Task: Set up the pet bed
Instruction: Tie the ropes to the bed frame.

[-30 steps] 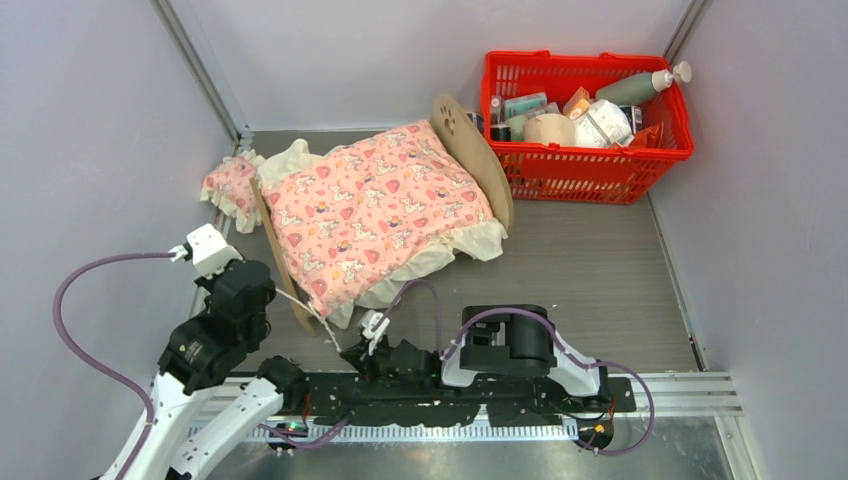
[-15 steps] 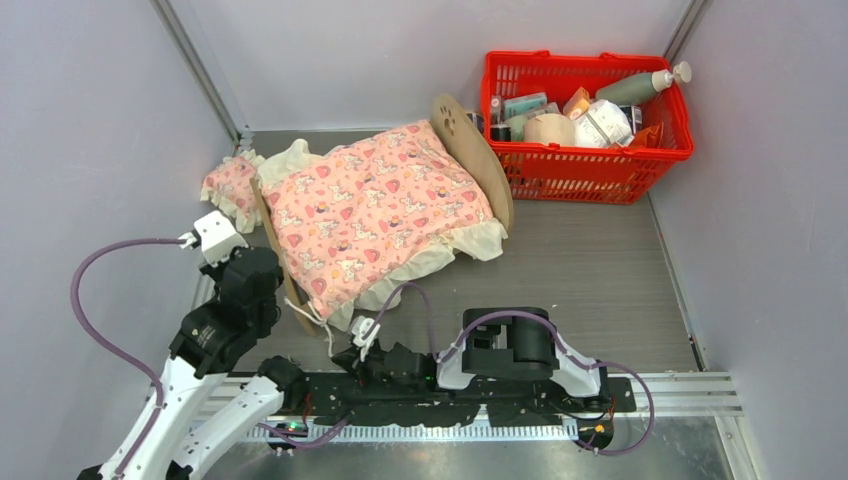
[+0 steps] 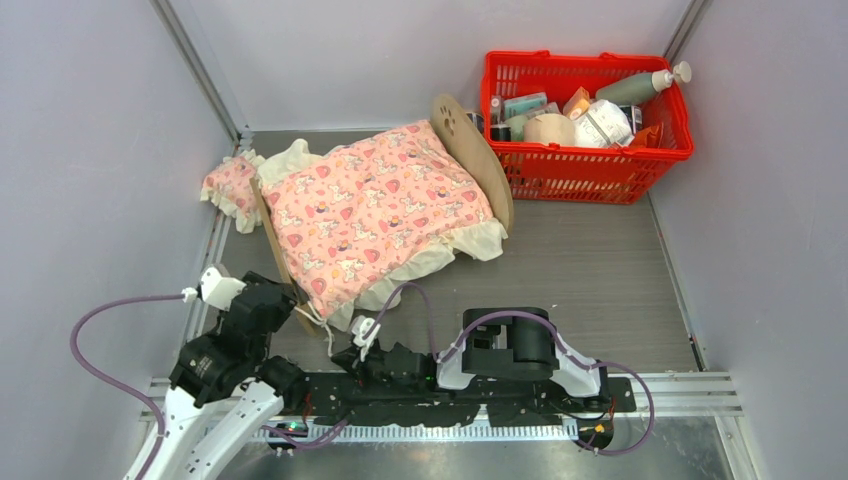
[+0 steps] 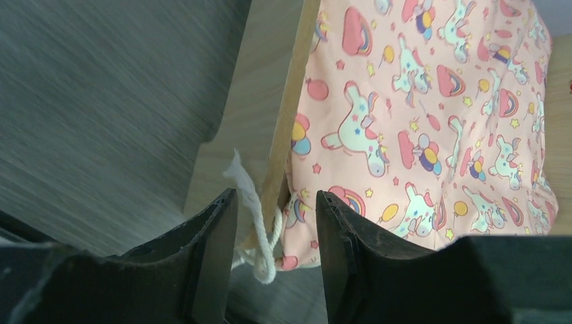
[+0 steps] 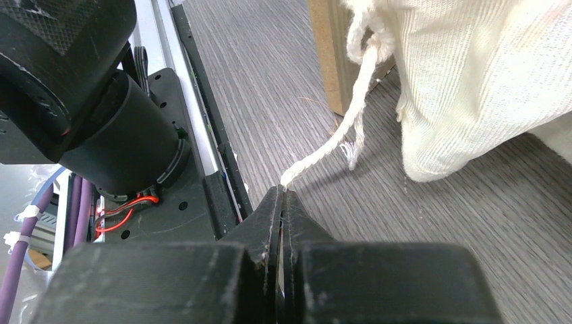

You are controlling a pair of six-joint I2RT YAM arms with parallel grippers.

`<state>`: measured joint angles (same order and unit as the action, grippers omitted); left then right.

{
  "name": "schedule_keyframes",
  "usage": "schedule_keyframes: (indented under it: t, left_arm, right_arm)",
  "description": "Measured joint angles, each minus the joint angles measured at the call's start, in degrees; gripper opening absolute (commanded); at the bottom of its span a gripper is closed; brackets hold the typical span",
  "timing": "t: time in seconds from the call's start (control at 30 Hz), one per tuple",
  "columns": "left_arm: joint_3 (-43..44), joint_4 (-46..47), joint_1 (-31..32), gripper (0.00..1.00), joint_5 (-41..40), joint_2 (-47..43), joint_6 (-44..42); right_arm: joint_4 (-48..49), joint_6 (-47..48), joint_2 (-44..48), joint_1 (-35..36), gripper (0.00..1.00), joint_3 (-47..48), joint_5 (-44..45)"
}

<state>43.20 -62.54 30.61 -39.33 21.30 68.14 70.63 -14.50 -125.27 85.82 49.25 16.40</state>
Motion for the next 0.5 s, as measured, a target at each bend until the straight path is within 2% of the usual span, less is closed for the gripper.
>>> schedule_keyframes:
  t: [0.07,0.17,0.3,0.33,0.43,0.5]
  left_arm:
    - [-0.81,-1.57,0.00,0.44,3.39,0.04,5.49]
    - [-1.77,-4.15,0.00,0.43,7.96,0.83,11.91]
    - [-1.79,-6.23,-0.09,0.37,10.12,2.60,16.15]
    - [-1.81,-6.60,-0.17,0.31,10.40,2.69,16.94]
    - [-1.97,-7.76,-0.33,0.02,10.67,2.58,18.67]
    - [-1.90,-7.82,-0.31,0.00,10.71,1.99,18.84]
  right_arm:
    - [0.31,0.00,0.00,0.00,0.05,-0.04,0.00]
    - [0.81,0.00,0.00,0.00,0.05,-0.22,0.00]
    - [1.38,0.00,0.00,0.00,0.05,-0.76,0.04]
    - [1.40,0.00,0.00,0.00,0.05,-0.85,0.02]
    - [1.62,0.00,0.00,0.00,0.05,-1.22,0.09]
    - [1.75,0.00,0.00,0.00,0.05,-1.27,0.24]
